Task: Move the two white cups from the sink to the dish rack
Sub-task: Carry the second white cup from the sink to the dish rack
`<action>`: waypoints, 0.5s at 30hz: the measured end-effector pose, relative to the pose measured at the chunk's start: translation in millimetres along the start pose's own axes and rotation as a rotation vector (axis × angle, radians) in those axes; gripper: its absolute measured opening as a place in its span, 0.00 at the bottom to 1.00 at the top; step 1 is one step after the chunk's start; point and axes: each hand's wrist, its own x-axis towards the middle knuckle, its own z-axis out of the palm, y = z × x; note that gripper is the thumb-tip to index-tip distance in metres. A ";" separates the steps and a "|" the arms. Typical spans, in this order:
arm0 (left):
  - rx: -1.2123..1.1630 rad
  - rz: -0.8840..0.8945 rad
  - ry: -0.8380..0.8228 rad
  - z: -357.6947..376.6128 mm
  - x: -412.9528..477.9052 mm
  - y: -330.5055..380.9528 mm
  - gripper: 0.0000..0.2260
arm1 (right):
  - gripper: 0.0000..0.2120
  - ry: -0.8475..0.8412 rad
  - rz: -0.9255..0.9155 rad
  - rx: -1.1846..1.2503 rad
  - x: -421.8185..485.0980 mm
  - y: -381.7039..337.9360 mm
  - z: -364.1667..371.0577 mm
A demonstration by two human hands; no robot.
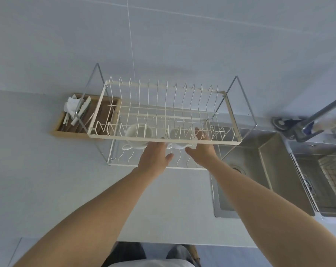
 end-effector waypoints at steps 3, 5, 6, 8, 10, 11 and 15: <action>0.012 -0.023 0.134 -14.5 -22.2 -8.9 0.16 | 0.25 0.271 -0.024 -0.065 -28.3 -10.6 17.4; -0.022 -0.016 0.238 -25.2 -33.7 -23.6 0.13 | 0.14 0.357 0.020 -0.029 -43.0 -19.8 33.6; -0.017 -0.023 0.273 -30.3 -37.4 -32.2 0.11 | 0.11 0.355 0.057 0.007 -47.2 -25.9 41.8; 0.010 -0.074 0.323 -38.9 -40.7 -48.3 0.10 | 0.09 0.313 0.119 0.050 -50.7 -38.4 58.5; 0.038 -0.147 0.347 -45.2 -41.4 -60.2 0.11 | 0.11 0.303 0.164 0.080 -50.0 -50.4 74.7; 0.054 -0.171 0.351 -47.7 -41.2 -64.6 0.12 | 0.12 0.315 0.194 0.111 -48.3 -56.2 81.8; 0.058 -0.234 0.310 -51.2 -38.0 -76.7 0.13 | 0.15 0.366 0.316 0.190 -37.3 -73.4 101.7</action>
